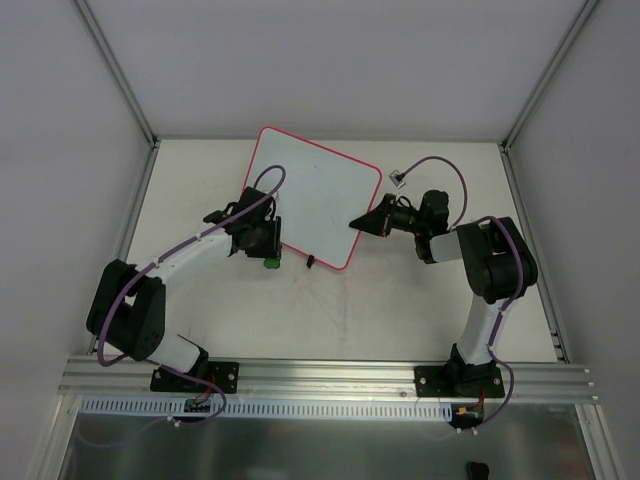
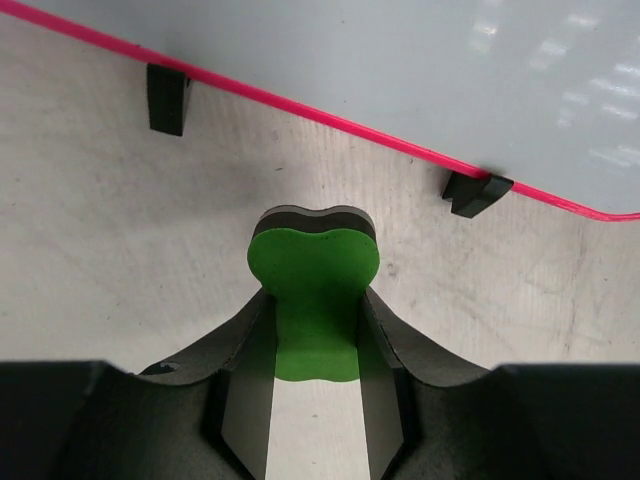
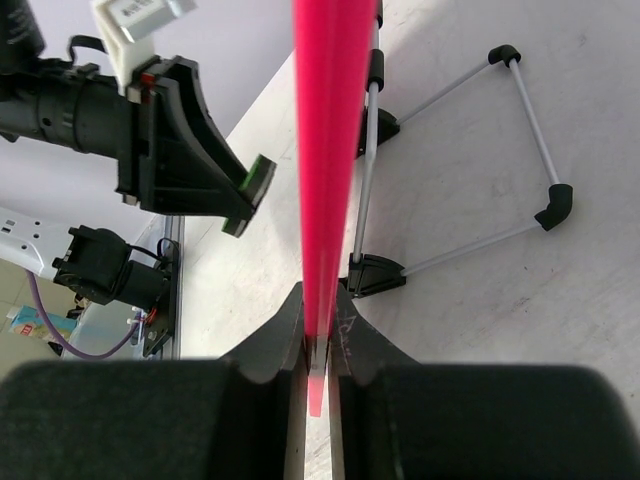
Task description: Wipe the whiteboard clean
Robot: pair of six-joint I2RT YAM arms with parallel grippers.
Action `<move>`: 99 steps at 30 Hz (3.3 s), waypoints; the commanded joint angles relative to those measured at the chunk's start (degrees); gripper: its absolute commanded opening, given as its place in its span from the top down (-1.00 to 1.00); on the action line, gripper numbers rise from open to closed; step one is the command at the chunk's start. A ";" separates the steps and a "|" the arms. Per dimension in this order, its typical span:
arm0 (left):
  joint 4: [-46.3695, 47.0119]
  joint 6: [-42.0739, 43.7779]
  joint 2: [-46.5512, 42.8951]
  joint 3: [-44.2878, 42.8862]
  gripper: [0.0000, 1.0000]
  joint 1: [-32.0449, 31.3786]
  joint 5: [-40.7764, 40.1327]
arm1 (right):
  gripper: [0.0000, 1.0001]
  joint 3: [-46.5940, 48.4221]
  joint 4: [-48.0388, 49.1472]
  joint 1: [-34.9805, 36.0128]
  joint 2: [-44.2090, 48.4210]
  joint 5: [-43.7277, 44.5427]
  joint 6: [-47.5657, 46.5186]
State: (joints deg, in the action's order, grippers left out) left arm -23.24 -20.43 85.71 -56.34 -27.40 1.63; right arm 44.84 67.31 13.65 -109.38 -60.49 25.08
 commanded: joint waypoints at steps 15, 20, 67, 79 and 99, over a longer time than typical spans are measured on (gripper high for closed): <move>0.92 -8.93 -9.86 12.21 1.00 -0.46 -3.65 | 1.00 3.68 17.24 0.06 0.22 -2.26 0.76; 0.92 -9.55 -10.65 15.46 0.78 -0.46 -4.26 | 0.94 4.20 17.33 -0.20 -0.30 -2.09 1.29; 2.24 -10.51 -10.74 18.28 0.03 -1.17 -7.69 | 0.24 7.98 20.49 -1.43 -5.13 2.92 7.88; 2.33 -10.34 -11.36 18.63 0.07 -1.17 -7.43 | 0.58 8.95 20.49 -2.14 -6.89 3.36 9.46; 2.24 -10.78 -7.76 16.26 0.16 -1.78 -9.45 | 0.98 9.74 20.49 -2.31 -7.77 2.92 10.25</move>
State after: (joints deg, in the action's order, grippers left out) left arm -21.23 -30.28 76.88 -37.95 -28.27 -5.50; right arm 52.45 73.52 11.44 -116.86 -57.28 36.49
